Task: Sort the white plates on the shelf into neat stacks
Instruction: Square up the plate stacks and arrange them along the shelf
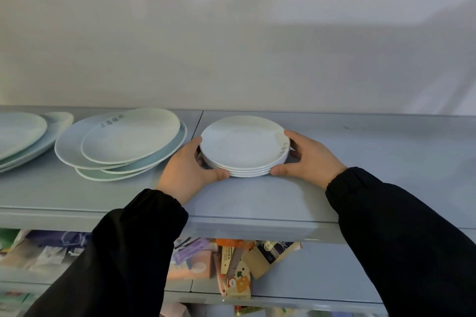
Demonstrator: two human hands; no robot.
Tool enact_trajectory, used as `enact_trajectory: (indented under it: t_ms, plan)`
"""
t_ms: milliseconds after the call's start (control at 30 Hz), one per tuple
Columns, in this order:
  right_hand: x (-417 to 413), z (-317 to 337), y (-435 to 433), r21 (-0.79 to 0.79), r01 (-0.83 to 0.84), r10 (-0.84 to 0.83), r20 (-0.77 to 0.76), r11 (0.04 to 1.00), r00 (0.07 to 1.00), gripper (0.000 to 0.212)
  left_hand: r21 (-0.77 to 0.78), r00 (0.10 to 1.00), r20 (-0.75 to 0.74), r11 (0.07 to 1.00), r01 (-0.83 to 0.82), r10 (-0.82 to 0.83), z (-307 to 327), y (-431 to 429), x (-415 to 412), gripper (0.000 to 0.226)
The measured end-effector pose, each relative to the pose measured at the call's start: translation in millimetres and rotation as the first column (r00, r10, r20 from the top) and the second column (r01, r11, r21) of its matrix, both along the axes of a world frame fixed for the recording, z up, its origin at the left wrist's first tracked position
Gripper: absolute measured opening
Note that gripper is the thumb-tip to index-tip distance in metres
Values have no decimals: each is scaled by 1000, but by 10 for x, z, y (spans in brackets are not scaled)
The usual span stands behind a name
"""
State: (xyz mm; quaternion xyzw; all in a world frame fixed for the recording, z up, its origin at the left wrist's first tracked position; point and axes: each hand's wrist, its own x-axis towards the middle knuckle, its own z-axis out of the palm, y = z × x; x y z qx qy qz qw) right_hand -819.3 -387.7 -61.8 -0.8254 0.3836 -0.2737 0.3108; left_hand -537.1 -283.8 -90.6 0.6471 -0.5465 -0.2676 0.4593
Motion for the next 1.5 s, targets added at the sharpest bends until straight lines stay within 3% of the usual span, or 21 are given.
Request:
enact_trajectory:
  t_ms: [233,367,533,700,900,1033,1267,1400,1500]
  plan:
    - [-123,50,29,90,4,-7,35,996,999,84,34,999,41,999,33,-34,52,1,-58,113]
    - [-259,33,51,128,31,-41,74,991,996,83,74,992,121,997,19,-28,152,13,-215,121]
    - [-666,89,79,118,37,-42,40,992,998,86,98,984,178,995,7,-25,250,5,-650,116]
    - [-1256,100,178,116,81,-86,38,990,996,92,115,985,162,992,42,-60,290,-27,-1203,132]
    - [-1915,60,332,25,157,-156,-16,987,988,84,59,979,172,993,101,-110,195,0,-1853,105]
    - [-2081,-12,438,-32,167,-165,38,986,986,86,46,974,209,996,81,-89,158,59,-1913,107]
    - [-2152,-70,401,-64,140,-137,54,988,989,71,42,970,238,998,50,-59,160,98,-1900,110]
    - [-2148,-58,383,-54,112,-110,39,992,993,89,30,957,276,996,82,-87,203,111,-1960,100]
    - [-2123,-32,400,-57,76,-75,21,996,997,86,22,922,363,990,138,-136,250,134,-2024,84]
